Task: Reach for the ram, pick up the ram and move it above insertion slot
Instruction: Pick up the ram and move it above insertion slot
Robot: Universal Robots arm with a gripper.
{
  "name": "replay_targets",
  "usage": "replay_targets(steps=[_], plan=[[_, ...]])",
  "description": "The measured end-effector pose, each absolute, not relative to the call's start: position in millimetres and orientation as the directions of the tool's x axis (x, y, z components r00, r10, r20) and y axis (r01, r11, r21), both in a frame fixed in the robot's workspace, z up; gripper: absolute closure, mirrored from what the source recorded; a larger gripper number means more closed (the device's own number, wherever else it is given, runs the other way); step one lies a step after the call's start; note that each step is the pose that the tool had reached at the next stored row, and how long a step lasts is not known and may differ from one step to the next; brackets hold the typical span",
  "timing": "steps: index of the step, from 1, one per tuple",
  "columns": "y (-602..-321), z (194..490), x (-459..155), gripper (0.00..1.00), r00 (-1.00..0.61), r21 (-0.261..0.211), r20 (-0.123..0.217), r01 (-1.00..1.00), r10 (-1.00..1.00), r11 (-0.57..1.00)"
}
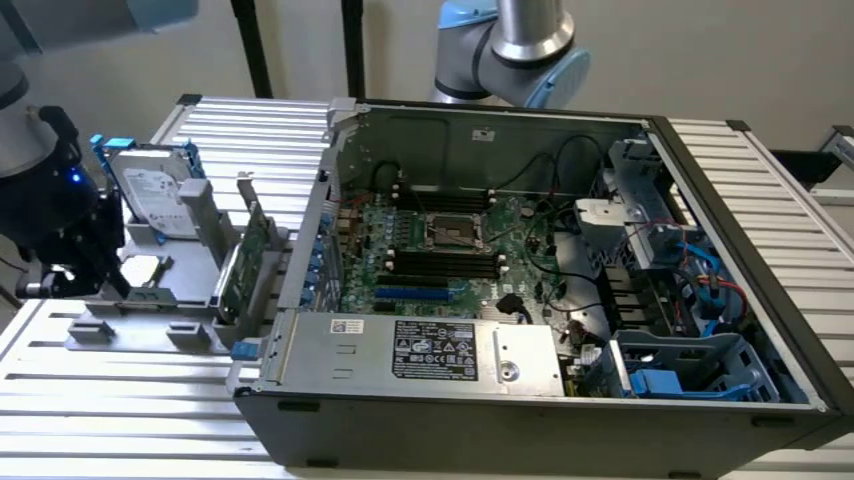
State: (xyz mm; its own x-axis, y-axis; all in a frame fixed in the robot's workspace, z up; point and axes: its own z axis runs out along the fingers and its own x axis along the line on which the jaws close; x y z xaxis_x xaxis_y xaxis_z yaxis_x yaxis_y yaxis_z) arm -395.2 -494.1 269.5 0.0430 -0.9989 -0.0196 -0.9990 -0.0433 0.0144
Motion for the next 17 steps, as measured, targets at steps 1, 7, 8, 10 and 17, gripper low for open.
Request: replay_targets(steps=[1, 7, 8, 10, 17], plan=[[-494, 274, -394, 0.86, 0.043, 0.014, -0.02, -0.999, -0.999, -0.043], [-495, 301, -381, 0.86, 0.044, 0.014, -0.021, -0.999, -0.999, -0.044], [-495, 306, -377, 0.86, 0.044, 0.014, -0.023, -0.999, -0.999, -0.045], [-496, 315, -369, 0.86, 0.045, 0.014, -0.027, -0.999, -0.999, -0.046], [-497, 347, -341, 0.86, 0.049, 0.014, -0.041, -0.999, -0.998, -0.049]])
